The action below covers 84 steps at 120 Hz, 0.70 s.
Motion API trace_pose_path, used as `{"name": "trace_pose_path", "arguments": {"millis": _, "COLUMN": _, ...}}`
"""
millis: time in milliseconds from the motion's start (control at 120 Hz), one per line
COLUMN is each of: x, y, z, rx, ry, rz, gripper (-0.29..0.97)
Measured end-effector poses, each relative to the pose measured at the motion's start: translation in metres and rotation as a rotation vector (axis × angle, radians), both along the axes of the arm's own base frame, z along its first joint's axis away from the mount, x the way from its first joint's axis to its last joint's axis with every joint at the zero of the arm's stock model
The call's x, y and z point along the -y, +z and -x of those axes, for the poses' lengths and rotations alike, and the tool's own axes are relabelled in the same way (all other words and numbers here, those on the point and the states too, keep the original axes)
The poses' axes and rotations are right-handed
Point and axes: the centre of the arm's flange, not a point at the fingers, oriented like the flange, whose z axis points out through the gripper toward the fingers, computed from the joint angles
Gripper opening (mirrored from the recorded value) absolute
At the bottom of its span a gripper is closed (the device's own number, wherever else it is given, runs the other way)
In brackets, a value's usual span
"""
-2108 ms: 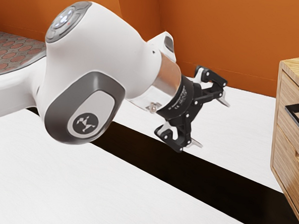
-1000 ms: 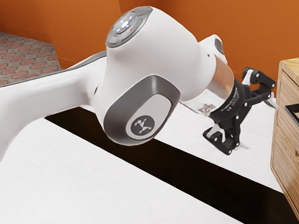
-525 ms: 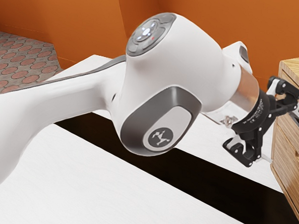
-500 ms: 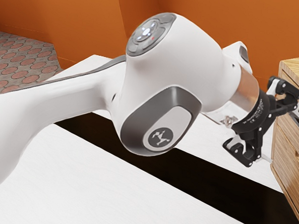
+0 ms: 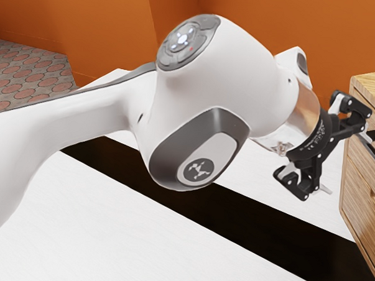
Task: Pull the drawer handle with one arm to open the drawer
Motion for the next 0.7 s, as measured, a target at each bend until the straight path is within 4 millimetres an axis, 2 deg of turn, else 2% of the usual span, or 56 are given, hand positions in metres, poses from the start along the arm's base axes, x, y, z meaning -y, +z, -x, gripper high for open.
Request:
{"name": "trace_pose_path", "arguments": {"millis": 300, "x": -0.002, "y": 0.005, "z": -0.004, "rx": 0.036, "ry": -0.001, "rz": 0.009, "gripper": 0.68}}
{"name": "trace_pose_path", "arguments": {"millis": 483, "x": -0.002, "y": -0.009, "z": -0.013, "rx": 0.028, "ry": -0.001, "rz": 0.012, "gripper": 0.68}}
{"name": "trace_pose_path", "arguments": {"millis": 700, "x": 0.000, "y": -0.014, "z": -0.016, "rx": 0.029, "ry": -0.004, "rz": 0.014, "gripper": 0.68}}
